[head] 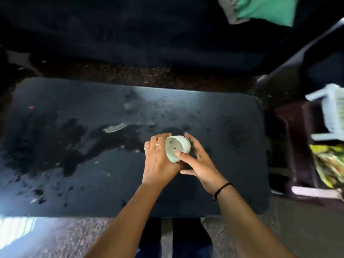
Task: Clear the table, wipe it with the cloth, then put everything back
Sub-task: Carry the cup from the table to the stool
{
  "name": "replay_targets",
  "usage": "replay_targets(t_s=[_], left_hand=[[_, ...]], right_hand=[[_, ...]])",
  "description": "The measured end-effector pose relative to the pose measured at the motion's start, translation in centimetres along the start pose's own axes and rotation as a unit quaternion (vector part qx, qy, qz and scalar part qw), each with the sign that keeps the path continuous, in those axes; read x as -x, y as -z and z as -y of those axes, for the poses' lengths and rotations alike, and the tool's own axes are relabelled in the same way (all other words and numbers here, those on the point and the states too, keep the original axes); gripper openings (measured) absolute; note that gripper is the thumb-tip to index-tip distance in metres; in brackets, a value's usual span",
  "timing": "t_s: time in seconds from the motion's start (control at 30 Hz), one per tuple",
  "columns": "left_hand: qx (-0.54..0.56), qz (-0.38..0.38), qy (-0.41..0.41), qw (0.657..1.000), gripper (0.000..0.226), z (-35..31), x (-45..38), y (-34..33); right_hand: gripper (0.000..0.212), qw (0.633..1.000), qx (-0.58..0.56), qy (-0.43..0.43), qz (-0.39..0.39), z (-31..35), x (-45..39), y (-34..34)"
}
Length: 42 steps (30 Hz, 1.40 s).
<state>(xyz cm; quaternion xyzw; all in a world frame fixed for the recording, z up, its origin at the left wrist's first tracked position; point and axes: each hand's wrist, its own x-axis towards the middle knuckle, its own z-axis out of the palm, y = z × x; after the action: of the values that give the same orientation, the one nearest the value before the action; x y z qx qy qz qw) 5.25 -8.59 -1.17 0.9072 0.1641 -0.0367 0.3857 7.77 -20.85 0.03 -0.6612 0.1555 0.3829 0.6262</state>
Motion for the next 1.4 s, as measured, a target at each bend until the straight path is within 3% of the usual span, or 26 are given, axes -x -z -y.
replay_targets(t_s=[0.2, 0.33, 0.5, 0.6, 0.77, 0.87, 0.97, 1.13, 1.2, 1.3, 1.4], left_hand=[[-0.016, 0.101, -0.182, 0.978, 0.069, -12.2, 2.3, -9.8], [-0.044, 0.176, -0.324, 0.928, 0.087, -19.1, 5.7, -15.4], [-0.032, 0.292, -0.413, 0.862, 0.115, -24.8, 10.0, -22.4], [-0.036, 0.305, -0.465, 0.830, 0.114, -27.3, 11.8, -26.2], [0.032, 0.357, -0.400, 0.843, 0.090, -30.3, 13.1, -30.5], [-0.066, 0.345, -0.347, 0.870, 0.078, -31.1, 12.7, -33.1], [-0.210, 0.291, -0.314, 0.879, 0.070, -31.8, 12.0, -35.7], [-0.328, 0.246, -0.332, 0.849, 0.063, -32.3, 11.3, -38.5], [-0.340, 0.210, -0.350, 0.847, 0.062, -32.5, 11.1, -38.8], [-0.307, 0.247, -0.346, 0.852, 0.058, -32.8, 11.0, -38.7], [-0.228, 0.276, -0.308, 0.882, 0.046, -33.2, 10.6, -38.1]], right_hand=[[0.051, 0.980, -0.134, 0.044, -0.139, -2.1, 7.7, 14.2], [0.065, 0.957, -0.041, 0.098, -0.269, -4.8, 12.5, 21.1], [0.080, 0.951, -0.093, 0.073, -0.285, -8.2, 17.9, 29.3], [0.079, 0.940, -0.047, 0.037, -0.336, -10.1, 19.8, 33.1], [0.059, 0.884, 0.011, 0.008, -0.468, -11.8, 21.1, 37.9], [0.059, 0.851, -0.006, 0.005, -0.525, -13.0, 21.8, 41.2], [0.059, 0.845, -0.021, 0.002, -0.534, -13.9, 22.1, 43.7], [0.062, 0.855, -0.020, -0.001, -0.519, -14.5, 21.7, 45.9], [0.063, 0.854, -0.039, -0.004, -0.519, -14.8, 21.3, 46.4], [0.065, 0.851, -0.083, 0.005, -0.518, -15.1, 20.8, 46.8], [0.062, 0.847, -0.105, 0.014, -0.521, -14.9, 20.5, 47.2]])
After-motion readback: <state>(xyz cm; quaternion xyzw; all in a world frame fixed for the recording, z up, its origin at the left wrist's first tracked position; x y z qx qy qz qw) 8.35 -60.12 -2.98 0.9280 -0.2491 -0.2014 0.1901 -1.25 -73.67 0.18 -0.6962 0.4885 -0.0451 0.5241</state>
